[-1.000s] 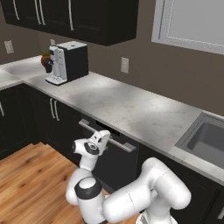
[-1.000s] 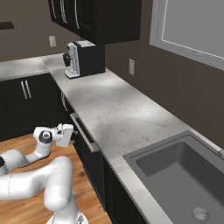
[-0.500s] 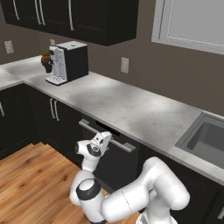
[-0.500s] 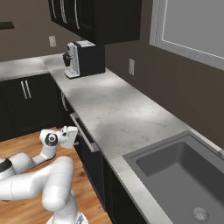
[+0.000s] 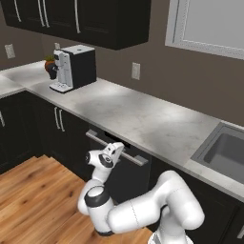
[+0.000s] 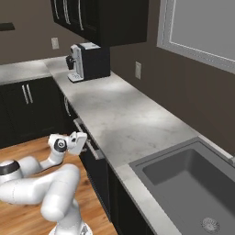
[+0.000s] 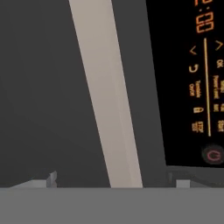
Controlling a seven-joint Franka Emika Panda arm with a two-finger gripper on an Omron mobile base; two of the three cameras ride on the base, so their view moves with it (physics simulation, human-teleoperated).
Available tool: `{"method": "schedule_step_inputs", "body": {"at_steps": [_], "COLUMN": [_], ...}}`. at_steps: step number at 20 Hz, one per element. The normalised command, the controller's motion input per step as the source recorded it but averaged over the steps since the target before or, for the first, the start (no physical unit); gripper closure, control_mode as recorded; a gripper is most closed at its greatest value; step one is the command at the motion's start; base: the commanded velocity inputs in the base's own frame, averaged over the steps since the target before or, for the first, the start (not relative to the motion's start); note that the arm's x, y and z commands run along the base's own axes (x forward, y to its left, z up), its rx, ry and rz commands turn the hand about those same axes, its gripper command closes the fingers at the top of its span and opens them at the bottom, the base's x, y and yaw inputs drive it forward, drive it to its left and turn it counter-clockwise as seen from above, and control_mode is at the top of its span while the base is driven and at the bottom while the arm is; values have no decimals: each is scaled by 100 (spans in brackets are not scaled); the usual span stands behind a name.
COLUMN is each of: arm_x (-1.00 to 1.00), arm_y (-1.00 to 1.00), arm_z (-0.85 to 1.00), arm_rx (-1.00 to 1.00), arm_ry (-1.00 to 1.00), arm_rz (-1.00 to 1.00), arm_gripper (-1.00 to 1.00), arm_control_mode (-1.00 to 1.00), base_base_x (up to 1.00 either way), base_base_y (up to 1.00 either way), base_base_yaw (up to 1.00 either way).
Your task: Open the dishwasher door and pull out the top rack.
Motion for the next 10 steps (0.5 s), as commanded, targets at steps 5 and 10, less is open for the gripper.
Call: {"method": "schedule_step_inputs", "body": {"at_steps": [5, 10], "arm_x": [25, 25], "arm_y": [-8, -11], "arm_z": [-41, -43], "arm_rx": [-2, -4], "arm_ry": [0, 0], "arm_rz": [0, 0], "arm_gripper": [-100, -100], "arm_control_mode": [-100, -100], "base_base_x": [0, 0], "base_base_y": [0, 0], "base_base_yaw": [0, 0]}}
